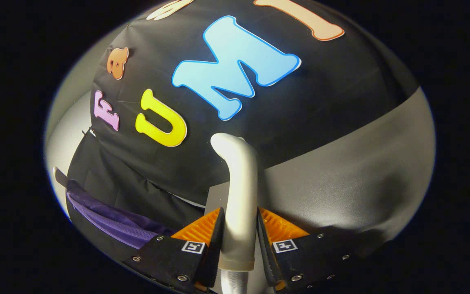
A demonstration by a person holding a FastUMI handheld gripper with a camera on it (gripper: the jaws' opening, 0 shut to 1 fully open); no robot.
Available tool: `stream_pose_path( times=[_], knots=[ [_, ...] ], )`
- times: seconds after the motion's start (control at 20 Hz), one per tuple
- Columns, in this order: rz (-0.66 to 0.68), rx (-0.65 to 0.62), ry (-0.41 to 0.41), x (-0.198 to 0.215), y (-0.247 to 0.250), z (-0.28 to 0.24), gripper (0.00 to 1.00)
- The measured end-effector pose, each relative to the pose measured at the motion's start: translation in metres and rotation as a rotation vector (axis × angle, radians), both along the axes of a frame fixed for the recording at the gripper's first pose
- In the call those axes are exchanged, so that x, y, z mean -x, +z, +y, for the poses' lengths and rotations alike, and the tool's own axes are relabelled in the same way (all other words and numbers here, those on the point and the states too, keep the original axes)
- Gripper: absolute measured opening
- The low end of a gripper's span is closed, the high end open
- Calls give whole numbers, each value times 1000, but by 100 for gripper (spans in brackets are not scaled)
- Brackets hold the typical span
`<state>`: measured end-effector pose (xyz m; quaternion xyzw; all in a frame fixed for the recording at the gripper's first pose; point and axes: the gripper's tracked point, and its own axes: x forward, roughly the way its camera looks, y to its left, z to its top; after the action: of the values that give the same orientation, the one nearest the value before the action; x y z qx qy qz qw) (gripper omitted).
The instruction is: Iron the clothes twice with a garment steamer, once on the left side and once on the right side.
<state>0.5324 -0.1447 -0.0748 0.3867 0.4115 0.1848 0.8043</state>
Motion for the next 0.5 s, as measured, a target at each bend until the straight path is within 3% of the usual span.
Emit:
stream_pose_path(
  times=[0.2, 0.35, 0.5],
  knots=[
    [42, -65, -50, 1, 0, -3, 41],
    [14, 10, -103, 4, 6, -13, 33],
    [-49, 15, -120, 17, 27, -9, 31]
  ],
)
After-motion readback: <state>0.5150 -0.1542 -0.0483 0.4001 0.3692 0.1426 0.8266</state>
